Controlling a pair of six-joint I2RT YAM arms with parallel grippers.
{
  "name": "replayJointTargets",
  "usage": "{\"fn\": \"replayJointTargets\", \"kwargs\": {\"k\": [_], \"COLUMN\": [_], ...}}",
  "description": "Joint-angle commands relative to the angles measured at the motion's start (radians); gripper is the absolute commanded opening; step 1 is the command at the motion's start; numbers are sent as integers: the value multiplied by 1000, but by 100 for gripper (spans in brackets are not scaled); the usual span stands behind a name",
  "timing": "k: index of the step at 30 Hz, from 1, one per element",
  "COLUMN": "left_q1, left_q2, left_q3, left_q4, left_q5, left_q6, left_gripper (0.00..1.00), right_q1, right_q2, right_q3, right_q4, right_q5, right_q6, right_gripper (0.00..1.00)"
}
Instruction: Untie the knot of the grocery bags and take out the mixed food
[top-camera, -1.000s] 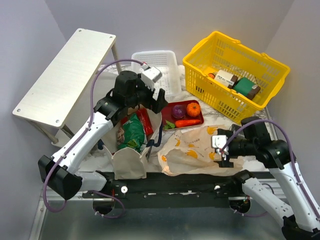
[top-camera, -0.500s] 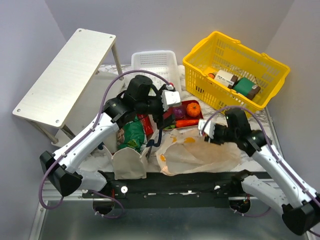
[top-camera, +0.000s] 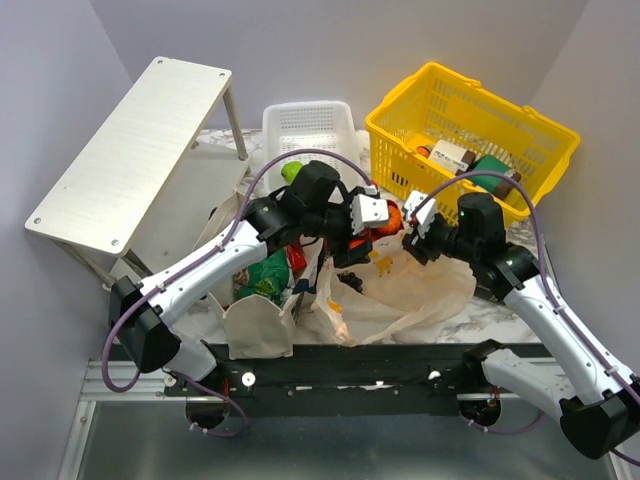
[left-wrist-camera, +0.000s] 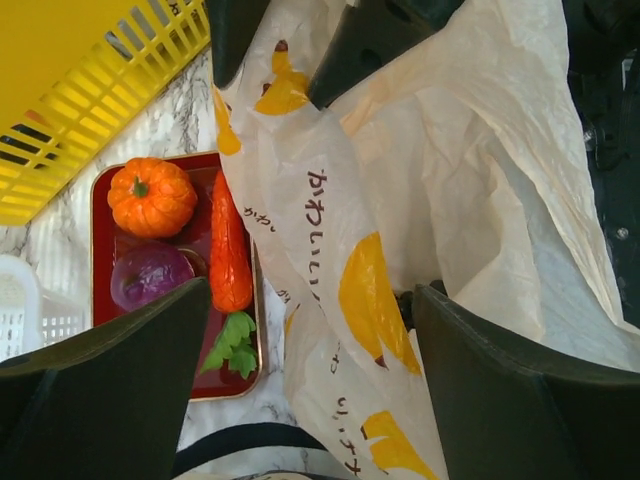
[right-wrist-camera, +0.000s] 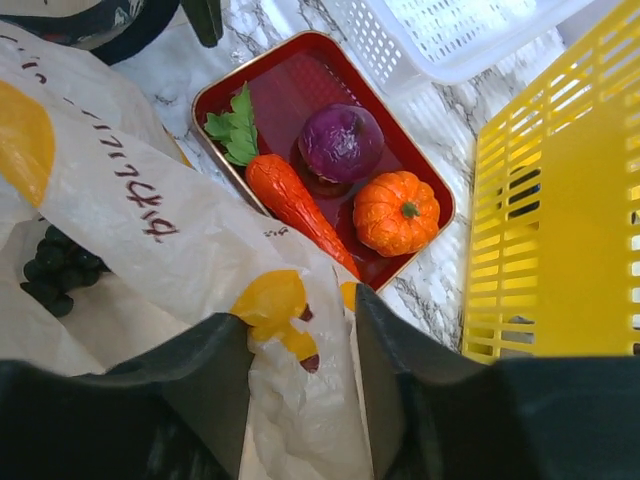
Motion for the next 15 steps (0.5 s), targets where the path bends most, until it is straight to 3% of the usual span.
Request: {"fn": "replayJointTargets", "kwargs": {"k": [1,2,3,5,6,11,15], "left_q1": [-18,-19,-18,-18,-18,-18,-1], "left_q2": [-25,-26,-32,-37,-40,-19,15], "left_q3": [-42,-47,-52,-81,-90,-105,-44], "left_q4": [10,4,-3,-8,1,64,117], "left_q5": [-114,-125,-131,-115,-113,-111,-110], "left_q6": [22,28,42,56,57,-50,-163], "left_gripper": [70,60,43,23,0,0,0], "right_q1": [-2,-2,-2,-2,-2,45,181], "right_q2": [-48,-69,-79,-91,-105,-140,-88], "right_q3": [20,41,99,150,166,161,114], "right_q4": [13,-28,-60,-163,-197,-373,-421], "right_q5": [42,31,13,-75,-113,-363,-310], "right_q6": [55,53,29,-6,-46,-206,-289], "right_gripper": [73,77,80,81,80,61,43]}}
